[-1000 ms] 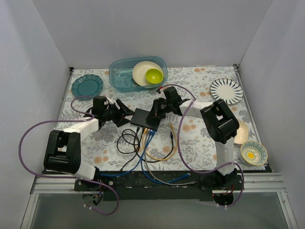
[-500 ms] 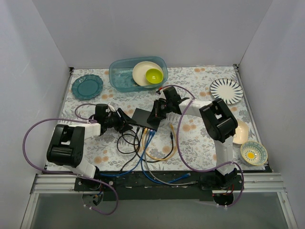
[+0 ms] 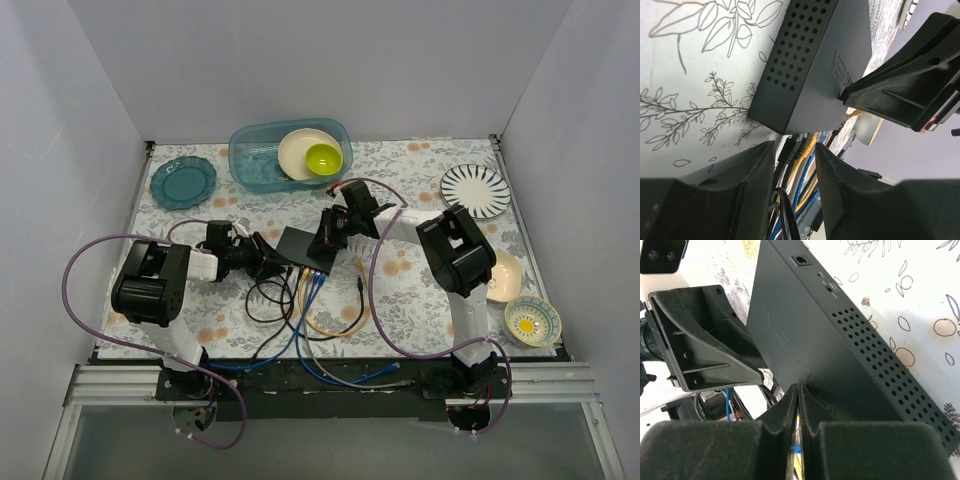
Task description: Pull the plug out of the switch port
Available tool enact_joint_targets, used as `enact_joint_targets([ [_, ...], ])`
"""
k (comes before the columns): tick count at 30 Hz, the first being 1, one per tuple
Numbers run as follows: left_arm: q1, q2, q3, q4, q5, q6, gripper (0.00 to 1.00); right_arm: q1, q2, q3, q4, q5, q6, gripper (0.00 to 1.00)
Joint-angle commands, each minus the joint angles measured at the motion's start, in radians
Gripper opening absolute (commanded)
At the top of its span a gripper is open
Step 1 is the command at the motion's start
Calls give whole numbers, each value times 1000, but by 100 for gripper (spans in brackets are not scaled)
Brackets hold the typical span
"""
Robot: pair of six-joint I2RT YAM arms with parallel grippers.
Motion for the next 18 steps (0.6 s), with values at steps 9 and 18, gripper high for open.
enact_joint_targets([
  [9,-77,31,16,25,-110,-4,33,1,63,-6,-109,106,-55,11],
  [18,-78,38,-13,64,-140,-50,20,3,53,-29,-104,109,-57,11],
])
